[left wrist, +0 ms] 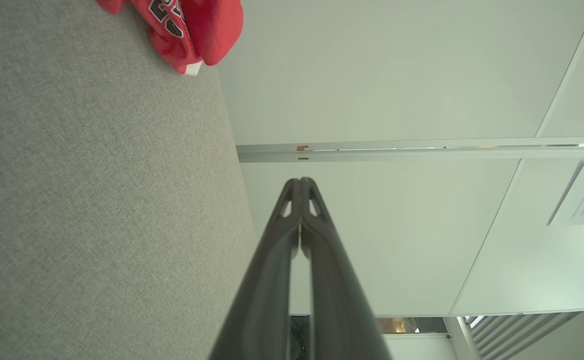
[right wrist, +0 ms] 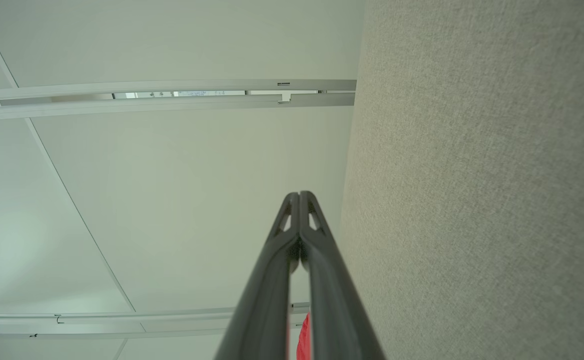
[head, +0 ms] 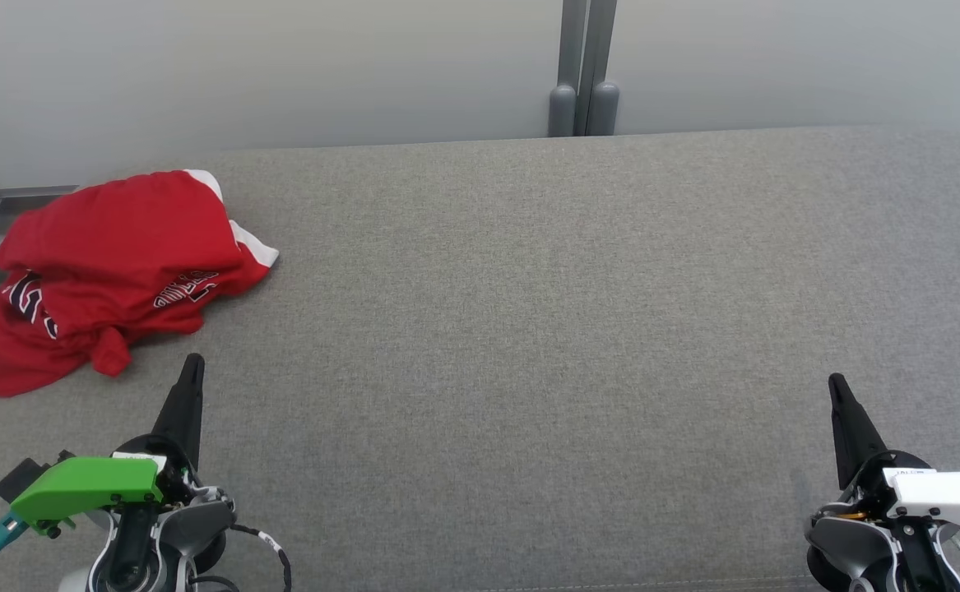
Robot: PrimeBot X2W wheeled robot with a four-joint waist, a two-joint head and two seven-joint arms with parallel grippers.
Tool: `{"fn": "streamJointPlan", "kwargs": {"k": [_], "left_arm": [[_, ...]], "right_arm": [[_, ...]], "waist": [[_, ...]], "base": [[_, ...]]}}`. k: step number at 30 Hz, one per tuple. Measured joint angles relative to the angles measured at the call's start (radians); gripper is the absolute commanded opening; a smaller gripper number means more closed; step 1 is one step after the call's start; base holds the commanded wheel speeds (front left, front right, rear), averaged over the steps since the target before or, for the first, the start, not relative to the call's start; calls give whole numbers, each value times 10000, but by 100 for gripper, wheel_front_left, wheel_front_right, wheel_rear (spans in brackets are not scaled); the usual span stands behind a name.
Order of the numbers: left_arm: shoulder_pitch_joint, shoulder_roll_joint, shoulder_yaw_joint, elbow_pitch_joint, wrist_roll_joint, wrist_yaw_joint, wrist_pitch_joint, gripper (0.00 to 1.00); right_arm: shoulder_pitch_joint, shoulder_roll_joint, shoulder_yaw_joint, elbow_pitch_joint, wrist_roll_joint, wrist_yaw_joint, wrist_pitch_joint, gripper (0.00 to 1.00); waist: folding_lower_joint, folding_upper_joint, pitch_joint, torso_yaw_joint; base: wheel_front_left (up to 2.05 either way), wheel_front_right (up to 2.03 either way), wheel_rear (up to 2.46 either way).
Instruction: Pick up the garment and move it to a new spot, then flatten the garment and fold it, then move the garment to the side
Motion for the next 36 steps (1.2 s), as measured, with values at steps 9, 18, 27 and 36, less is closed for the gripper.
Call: {"fn": "streamJointPlan", "kwargs": {"k": [9,18,27,36], "left_arm": [[0,0,0,0,0,0,0,0],[656,-98,-92,514,-23,31,-82,100],[849,-96,-466,320,167,31,-635,100],[942,-71,-828,291,1185,31,-1124,100]], "right_arm": [[0,0,0,0,0,0,0,0],[304,132,86,531,-2,-4,-19,100],[316,128,495,571,-387,-4,-362,100],[310,121,740,888,-1429,-4,-639,100]], "waist": [[0,0,0,0],[0,0,-15,-1],[0,0,-145,-8],[0,0,-268,12]], "base": [[0,0,0],[0,0,0],[0,0,0],[0,0,0]]}}
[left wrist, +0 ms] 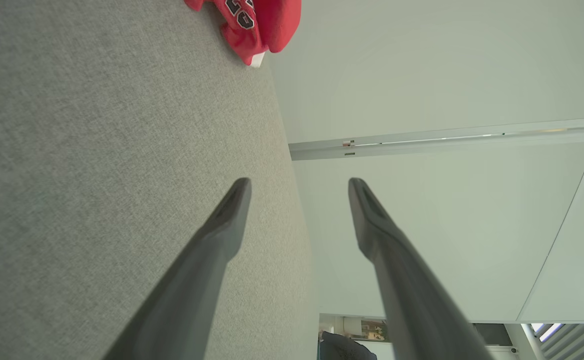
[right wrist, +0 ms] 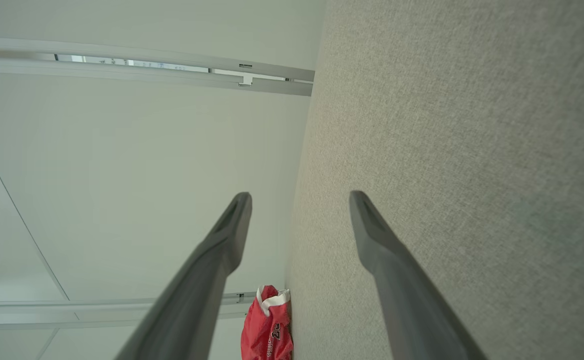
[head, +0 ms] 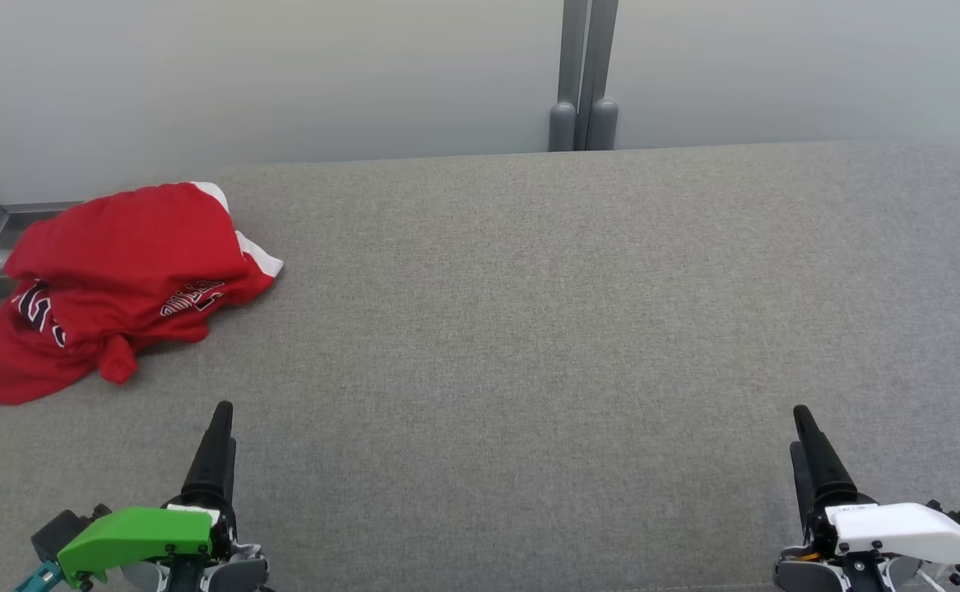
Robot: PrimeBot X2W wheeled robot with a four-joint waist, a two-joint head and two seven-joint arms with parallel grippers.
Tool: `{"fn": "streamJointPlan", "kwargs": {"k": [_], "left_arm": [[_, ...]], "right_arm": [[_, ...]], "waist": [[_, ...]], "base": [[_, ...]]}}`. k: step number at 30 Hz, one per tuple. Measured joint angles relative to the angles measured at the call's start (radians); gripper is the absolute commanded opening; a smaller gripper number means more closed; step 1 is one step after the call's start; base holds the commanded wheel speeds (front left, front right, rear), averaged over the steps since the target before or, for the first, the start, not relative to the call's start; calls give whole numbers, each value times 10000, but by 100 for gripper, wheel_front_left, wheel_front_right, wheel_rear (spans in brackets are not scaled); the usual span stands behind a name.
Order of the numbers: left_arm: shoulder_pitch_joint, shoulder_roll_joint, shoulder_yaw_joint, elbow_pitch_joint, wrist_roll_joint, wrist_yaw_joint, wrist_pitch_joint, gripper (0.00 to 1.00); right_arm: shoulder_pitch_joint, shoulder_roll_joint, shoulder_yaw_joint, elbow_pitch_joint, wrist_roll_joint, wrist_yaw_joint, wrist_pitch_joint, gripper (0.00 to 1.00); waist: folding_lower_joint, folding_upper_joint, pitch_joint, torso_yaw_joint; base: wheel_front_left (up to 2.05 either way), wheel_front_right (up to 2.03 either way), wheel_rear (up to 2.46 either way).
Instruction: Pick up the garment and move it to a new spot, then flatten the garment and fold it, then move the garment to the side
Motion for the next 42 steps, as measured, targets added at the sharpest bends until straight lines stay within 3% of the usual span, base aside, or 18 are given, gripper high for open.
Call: {"fn": "streamJointPlan", "kwargs": {"k": [25,42], "left_arm": [[359,65,-940,-119,4019,314,-1154,100],[364,453,-1783,128,6713,991,-1797,100]], "right_arm": [[-266,-29,232,437,-5365,2,-332,100],[-236,-56,299,123,-8500,2,-29,100]], "waist": [[0,0,-346,36],[0,0,-525,96]], "base": [[0,0,0],[0,0,0]]}}
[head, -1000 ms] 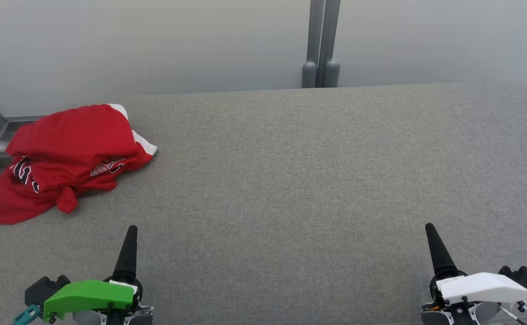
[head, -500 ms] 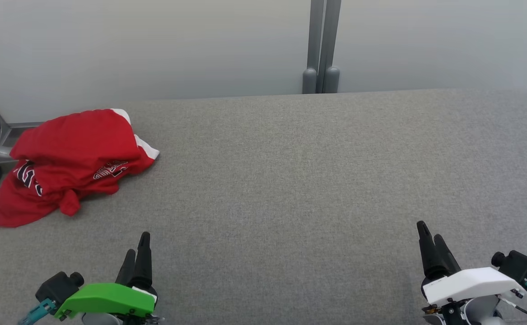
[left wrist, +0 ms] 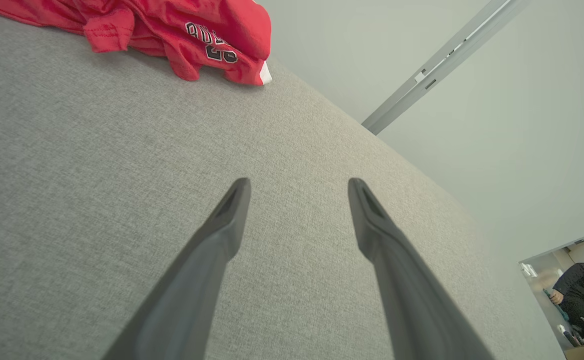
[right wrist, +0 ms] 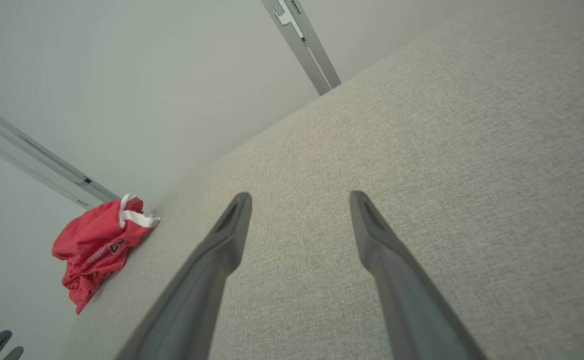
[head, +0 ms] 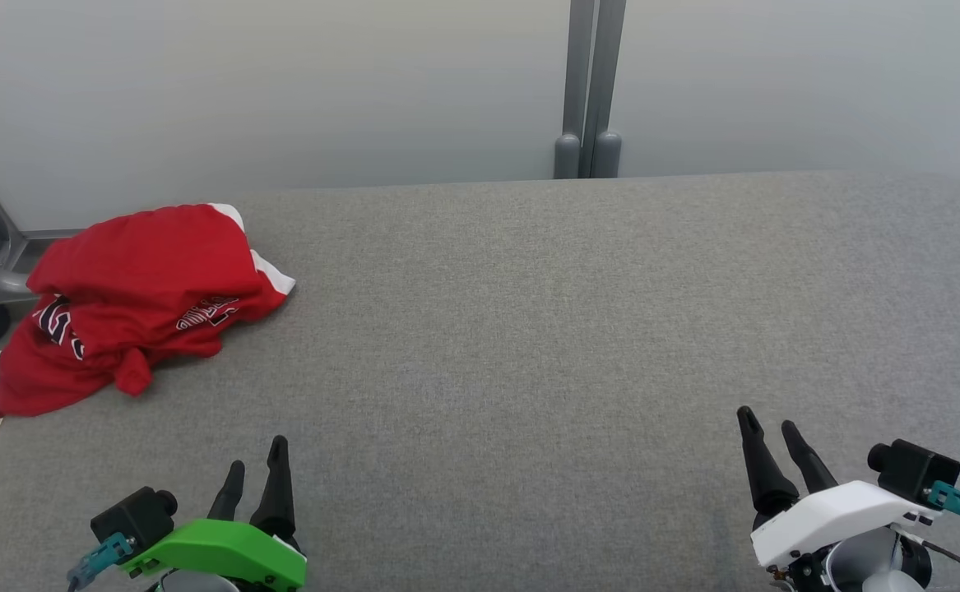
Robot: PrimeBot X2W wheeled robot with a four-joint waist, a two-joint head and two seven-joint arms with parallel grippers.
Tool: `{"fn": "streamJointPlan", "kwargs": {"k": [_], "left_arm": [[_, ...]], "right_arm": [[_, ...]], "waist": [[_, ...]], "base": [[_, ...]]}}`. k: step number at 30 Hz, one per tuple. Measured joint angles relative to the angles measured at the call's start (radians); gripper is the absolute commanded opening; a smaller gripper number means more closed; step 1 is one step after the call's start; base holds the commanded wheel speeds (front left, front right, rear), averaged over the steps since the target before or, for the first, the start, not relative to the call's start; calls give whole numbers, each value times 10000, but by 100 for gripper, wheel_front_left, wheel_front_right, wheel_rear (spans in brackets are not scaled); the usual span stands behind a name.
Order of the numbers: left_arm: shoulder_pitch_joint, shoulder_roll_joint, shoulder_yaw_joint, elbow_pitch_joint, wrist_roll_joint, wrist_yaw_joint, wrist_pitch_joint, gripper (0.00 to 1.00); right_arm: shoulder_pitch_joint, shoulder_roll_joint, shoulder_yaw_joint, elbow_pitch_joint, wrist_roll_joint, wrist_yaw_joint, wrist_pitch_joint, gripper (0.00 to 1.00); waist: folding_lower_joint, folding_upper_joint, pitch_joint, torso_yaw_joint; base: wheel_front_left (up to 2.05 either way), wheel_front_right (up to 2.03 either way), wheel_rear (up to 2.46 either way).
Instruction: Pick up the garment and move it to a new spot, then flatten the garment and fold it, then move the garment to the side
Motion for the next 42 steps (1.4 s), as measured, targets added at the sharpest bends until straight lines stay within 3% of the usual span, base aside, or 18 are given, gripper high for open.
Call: {"fn": "streamJointPlan", "kwargs": {"k": [20,42], "left_arm": [[-82,408,-828,305,1894,148,-602,100],[-187,596,-1342,307,3103,447,-867,100]], "right_arm": [[-163,-25,77,-50,-2742,0,537,100],[-166,-44,-169,194,-4236,2,364,100]], "waist": [[0,0,-140,62],[0,0,-353,86]], "base": [[0,0,0],[0,0,0]]}}
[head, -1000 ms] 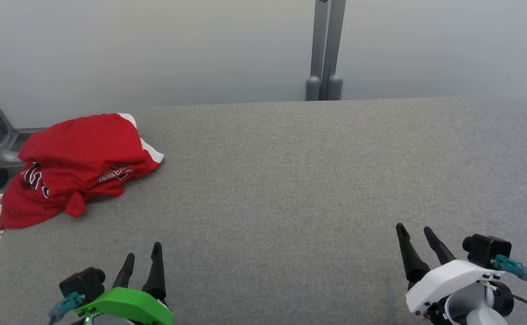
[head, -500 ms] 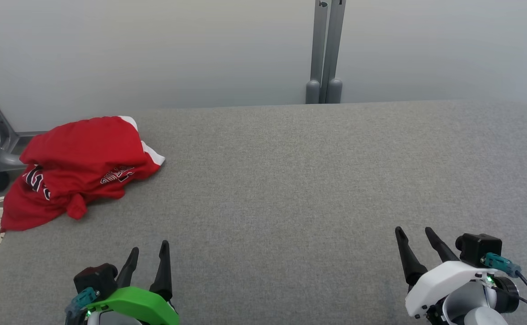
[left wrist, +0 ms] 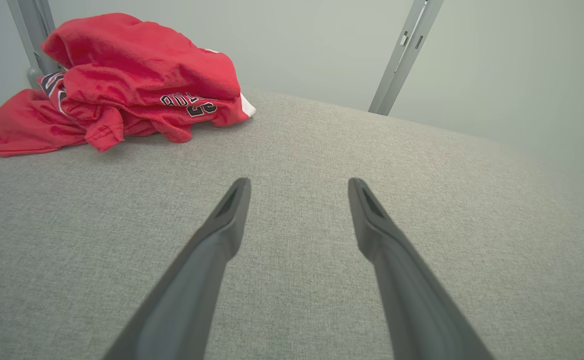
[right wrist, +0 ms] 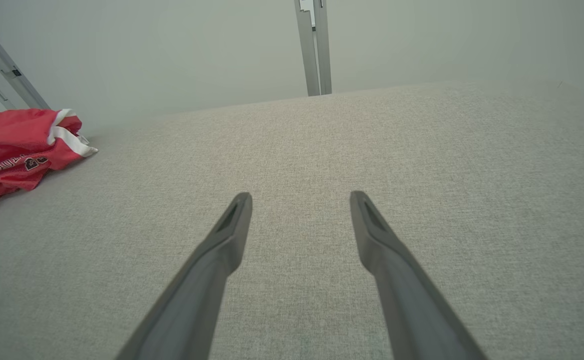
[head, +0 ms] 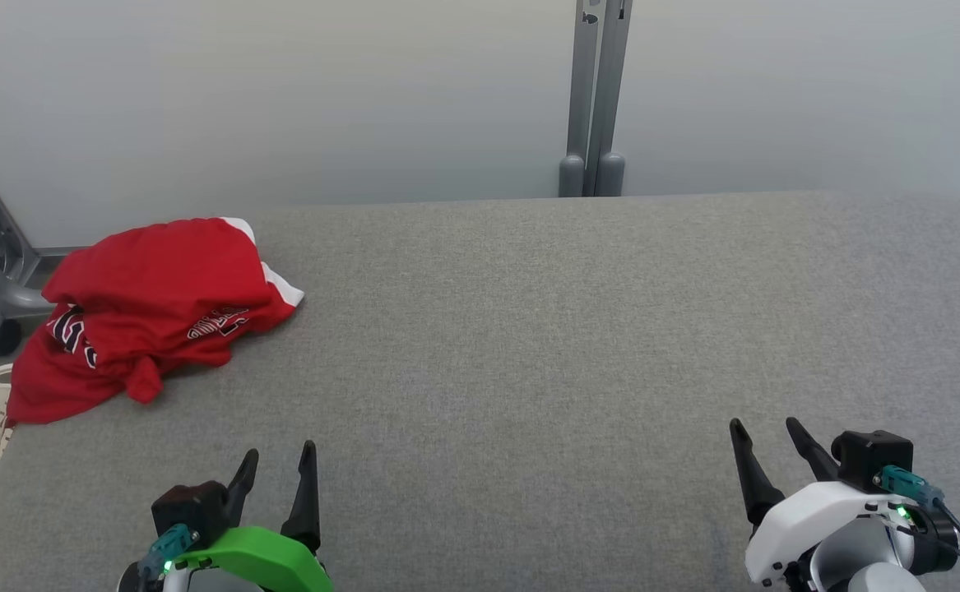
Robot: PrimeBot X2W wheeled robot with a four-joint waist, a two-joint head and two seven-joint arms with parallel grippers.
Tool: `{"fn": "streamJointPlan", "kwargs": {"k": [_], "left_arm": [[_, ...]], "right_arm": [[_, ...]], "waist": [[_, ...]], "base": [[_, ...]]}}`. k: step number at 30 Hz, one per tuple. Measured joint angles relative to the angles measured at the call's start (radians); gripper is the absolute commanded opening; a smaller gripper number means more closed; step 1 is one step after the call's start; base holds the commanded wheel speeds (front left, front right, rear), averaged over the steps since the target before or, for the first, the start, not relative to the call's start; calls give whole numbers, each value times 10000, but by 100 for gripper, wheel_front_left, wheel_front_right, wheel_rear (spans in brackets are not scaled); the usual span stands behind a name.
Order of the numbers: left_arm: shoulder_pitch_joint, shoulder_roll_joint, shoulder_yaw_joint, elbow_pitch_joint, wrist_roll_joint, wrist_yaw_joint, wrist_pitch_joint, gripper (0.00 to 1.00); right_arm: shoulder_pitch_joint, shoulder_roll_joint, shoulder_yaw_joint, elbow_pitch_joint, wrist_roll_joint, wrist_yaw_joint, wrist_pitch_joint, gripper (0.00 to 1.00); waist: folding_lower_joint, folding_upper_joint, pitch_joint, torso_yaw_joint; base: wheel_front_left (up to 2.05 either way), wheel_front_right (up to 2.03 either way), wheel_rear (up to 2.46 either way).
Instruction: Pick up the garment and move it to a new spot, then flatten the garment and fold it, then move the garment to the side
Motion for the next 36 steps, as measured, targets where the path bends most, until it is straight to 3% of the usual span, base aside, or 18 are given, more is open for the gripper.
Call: {"fn": "streamJointPlan", "kwargs": {"k": [22,36], "left_arm": [[33,236,-531,0,1005,272,-307,100],[40,274,-623,31,1012,328,-324,100]], "right_arm": [[-115,-19,102,351,-1570,2,-159,100],[-137,-23,130,380,-1609,2,-157,100]], "waist": [[0,0,-211,33],[0,0,-247,38]], "base": [[0,0,0],[0,0,0]]}}
